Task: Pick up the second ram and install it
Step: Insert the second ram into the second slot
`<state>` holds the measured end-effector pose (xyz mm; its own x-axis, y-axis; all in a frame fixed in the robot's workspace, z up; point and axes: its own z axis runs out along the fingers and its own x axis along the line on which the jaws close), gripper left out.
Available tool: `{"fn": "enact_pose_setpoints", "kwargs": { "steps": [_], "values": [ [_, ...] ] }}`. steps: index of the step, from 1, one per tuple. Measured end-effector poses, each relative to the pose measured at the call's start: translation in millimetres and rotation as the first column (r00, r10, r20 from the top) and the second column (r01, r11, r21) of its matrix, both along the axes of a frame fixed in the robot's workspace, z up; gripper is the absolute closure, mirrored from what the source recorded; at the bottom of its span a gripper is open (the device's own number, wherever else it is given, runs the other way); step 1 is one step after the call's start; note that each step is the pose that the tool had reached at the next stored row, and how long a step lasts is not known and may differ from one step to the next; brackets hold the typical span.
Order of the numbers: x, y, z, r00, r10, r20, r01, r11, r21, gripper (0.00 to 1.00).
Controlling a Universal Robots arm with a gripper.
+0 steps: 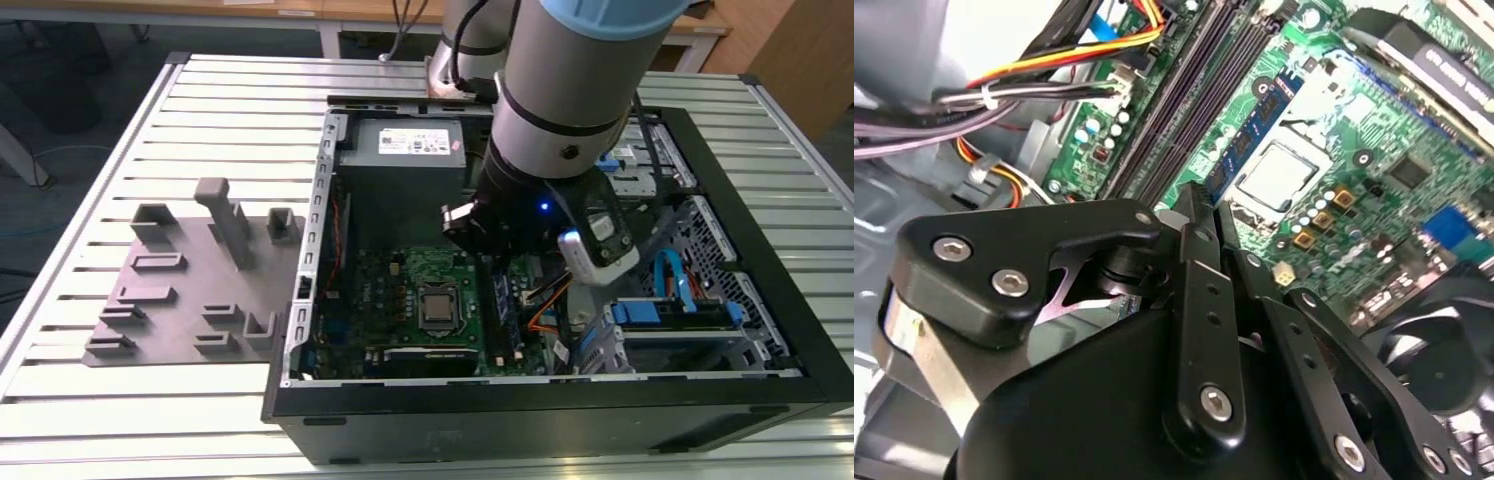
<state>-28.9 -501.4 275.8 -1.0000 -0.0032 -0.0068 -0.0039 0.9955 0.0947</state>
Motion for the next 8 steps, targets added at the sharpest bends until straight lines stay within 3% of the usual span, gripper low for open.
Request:
{"fn": "enact_pose_setpoints", "kwargs": {
  "steps": [4,8],
  "values": [
    [0.0,0.0,-0.3,0.9988,-0.050,-0.0001,0.050,0.9988,0.0000,0.89],
    [0.0,0.0,-0.3,0.9987,-0.051,0.0000,0.051,0.9987,0.0000,0.89]
  ]
}}
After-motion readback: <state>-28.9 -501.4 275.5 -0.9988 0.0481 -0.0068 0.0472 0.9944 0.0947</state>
